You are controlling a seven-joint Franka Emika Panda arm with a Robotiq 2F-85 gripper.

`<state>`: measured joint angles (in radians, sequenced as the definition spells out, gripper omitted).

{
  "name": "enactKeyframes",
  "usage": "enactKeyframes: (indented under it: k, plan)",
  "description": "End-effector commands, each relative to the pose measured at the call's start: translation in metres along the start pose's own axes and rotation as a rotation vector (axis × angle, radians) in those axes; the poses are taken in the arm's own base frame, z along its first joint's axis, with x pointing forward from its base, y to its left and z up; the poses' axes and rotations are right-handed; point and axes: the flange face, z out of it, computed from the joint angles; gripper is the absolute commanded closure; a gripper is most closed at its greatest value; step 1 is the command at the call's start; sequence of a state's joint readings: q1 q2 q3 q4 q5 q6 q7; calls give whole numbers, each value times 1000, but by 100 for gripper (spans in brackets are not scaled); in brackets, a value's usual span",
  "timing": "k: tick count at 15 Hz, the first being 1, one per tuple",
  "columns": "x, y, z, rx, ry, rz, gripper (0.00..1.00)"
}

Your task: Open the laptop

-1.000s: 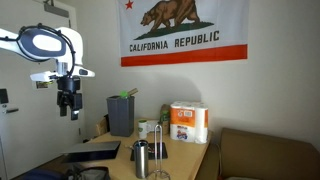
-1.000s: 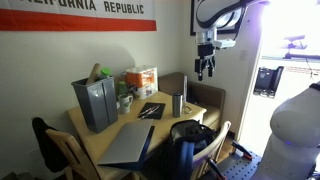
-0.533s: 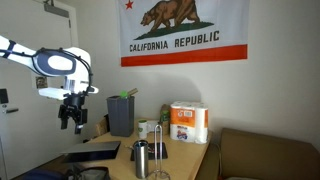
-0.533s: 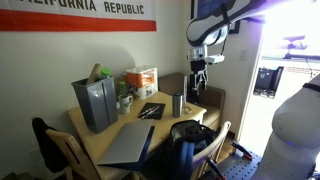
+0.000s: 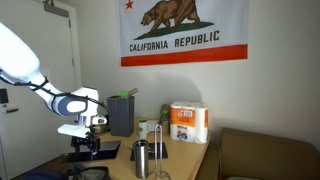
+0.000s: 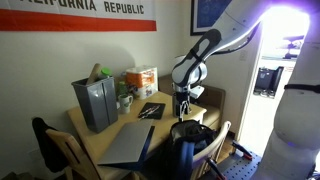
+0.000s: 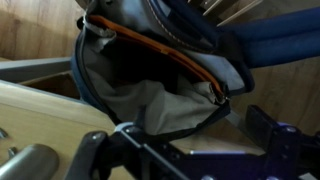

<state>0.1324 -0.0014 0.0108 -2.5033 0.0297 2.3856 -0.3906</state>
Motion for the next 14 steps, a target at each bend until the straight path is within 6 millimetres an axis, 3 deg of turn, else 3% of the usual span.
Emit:
enactKeyframes:
  k: [1,7,10,11,14]
  plan:
    - [42,-12,41,-1,67,-55,0]
    - [89,-35,96,1,165,-112,0]
    - [103,-33,105,14,232,-92,0]
    - [94,-39,104,0,193,-102,0]
    - [101,-34,110,10,209,-90,0]
